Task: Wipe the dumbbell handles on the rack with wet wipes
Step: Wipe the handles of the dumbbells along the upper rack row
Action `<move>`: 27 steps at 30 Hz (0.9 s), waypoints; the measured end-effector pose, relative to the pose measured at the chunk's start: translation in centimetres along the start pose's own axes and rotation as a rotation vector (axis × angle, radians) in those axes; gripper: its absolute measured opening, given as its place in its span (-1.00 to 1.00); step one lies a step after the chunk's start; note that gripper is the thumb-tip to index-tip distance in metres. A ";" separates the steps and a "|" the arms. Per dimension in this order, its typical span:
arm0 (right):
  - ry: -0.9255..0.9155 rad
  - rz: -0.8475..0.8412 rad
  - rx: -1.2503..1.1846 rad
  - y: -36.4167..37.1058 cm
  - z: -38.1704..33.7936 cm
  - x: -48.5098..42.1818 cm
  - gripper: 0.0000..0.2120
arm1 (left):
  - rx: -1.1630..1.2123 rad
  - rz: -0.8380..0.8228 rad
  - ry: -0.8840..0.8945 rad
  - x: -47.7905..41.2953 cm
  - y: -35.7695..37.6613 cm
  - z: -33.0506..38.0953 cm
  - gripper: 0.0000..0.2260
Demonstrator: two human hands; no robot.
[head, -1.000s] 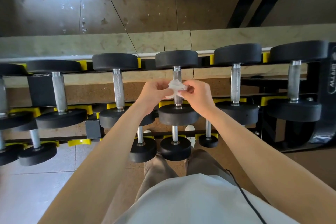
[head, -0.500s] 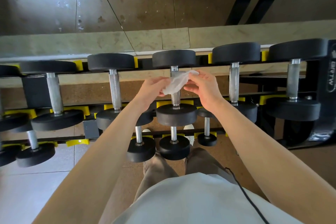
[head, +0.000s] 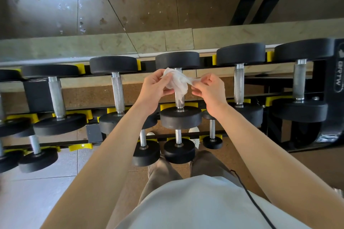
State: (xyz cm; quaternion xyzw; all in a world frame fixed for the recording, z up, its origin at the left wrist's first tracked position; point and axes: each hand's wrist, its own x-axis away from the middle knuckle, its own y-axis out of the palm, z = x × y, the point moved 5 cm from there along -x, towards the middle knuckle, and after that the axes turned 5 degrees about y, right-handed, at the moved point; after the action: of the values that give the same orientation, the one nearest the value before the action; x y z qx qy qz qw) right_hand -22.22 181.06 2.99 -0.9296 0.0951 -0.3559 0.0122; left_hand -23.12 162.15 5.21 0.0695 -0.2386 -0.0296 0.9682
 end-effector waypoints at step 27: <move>-0.076 -0.391 0.183 1.5 -0.4 0.0 -0.78 | -0.173 -0.025 -0.048 -0.3 0.0 -2.2 -0.84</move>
State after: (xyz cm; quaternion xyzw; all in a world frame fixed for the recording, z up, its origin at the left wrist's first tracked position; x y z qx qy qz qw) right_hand -22.74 179.61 3.10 -0.9382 -0.1201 -0.3232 0.0310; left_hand -22.34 162.47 3.16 -0.0123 -0.2575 -0.0638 0.9641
